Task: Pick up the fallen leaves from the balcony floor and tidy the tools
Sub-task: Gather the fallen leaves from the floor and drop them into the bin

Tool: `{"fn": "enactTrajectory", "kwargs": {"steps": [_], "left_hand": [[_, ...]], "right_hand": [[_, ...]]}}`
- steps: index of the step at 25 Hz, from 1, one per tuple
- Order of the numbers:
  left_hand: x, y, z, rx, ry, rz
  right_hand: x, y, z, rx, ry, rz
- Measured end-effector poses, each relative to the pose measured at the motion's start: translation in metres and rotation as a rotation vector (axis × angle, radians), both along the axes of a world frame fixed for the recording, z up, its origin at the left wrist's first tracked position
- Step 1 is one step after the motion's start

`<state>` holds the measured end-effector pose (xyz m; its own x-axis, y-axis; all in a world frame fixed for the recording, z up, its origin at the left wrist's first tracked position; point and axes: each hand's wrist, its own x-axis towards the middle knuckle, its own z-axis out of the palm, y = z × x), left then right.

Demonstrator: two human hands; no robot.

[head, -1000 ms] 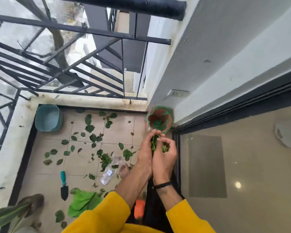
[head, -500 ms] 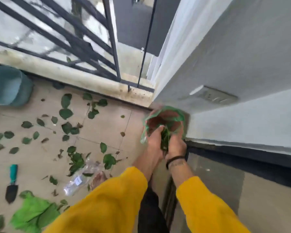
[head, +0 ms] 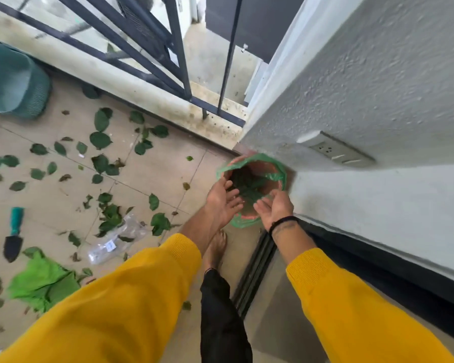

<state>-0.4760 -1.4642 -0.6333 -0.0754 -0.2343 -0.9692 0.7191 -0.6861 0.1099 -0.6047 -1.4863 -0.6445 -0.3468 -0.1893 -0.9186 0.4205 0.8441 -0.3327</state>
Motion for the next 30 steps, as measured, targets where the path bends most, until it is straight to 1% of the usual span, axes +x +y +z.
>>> {"fn": "enactTrajectory", "kwargs": {"steps": [3, 4, 5, 7, 10, 12, 14, 16, 18, 19, 20, 21, 22, 24, 26, 27, 28, 30], "left_hand": [[0.038, 0.020, 0.036, -0.131, -0.155, -0.328], [0.051, 0.027, 0.044, -0.175, -0.161, -0.392], [0.073, 0.044, 0.050, -0.190, -0.174, -0.411], [0.122, 0.081, 0.058, -0.153, -0.216, -0.352], [0.175, 0.135, 0.052, -0.081, -0.283, -0.170], [0.201, 0.168, 0.026, -0.053, -0.287, -0.040], [0.212, 0.200, -0.018, -0.005, -0.286, 0.029], [0.211, 0.224, -0.070, 0.078, -0.299, 0.015], [0.203, 0.242, -0.123, 0.187, -0.324, -0.076], [0.200, 0.249, -0.153, 0.239, -0.360, -0.186], [0.197, 0.253, -0.184, 0.247, -0.420, -0.370], [0.197, 0.252, -0.210, 0.210, -0.493, -0.629], [0.195, 0.246, -0.233, 0.146, -0.556, -0.915], [0.195, 0.223, -0.259, -0.008, -0.645, -1.478], [0.205, 0.203, -0.279, -0.136, -0.706, -1.843], [0.219, 0.196, -0.284, -0.150, -0.723, -1.945], [0.235, 0.188, -0.288, -0.155, -0.743, -2.028], [0.266, 0.181, -0.293, -0.169, -0.726, -2.226]], "right_hand": [[0.015, 0.003, 0.026, -0.028, 0.092, 0.186], [0.018, 0.005, 0.028, -0.047, 0.143, 0.279], [0.029, 0.014, 0.030, -0.068, 0.182, 0.389], [0.063, 0.035, 0.034, -0.150, 0.218, 0.595], [0.106, 0.066, 0.022, -0.212, 0.225, 0.978], [0.138, 0.088, -0.007, -0.196, 0.150, 1.203], [0.166, 0.113, -0.055, -0.133, 0.076, 1.346], [0.187, 0.138, -0.111, -0.095, 0.080, 1.417], [0.201, 0.162, -0.170, -0.094, 0.154, 1.496], [0.207, 0.172, -0.202, -0.120, 0.190, 1.559], [0.212, 0.181, -0.232, -0.153, 0.218, 1.655], [0.217, 0.189, -0.261, -0.197, 0.240, 1.779], [0.221, 0.196, -0.286, -0.247, 0.269, 1.914], [0.224, 0.206, -0.333, -0.395, 0.345, 2.140], [0.222, 0.211, -0.367, -0.549, 0.450, 2.271], [0.220, 0.210, -0.382, -0.643, 0.486, 2.296], [0.220, 0.207, -0.395, -0.728, 0.492, 2.321], [0.222, 0.194, -0.413, -0.893, 0.480, 2.396]]}}
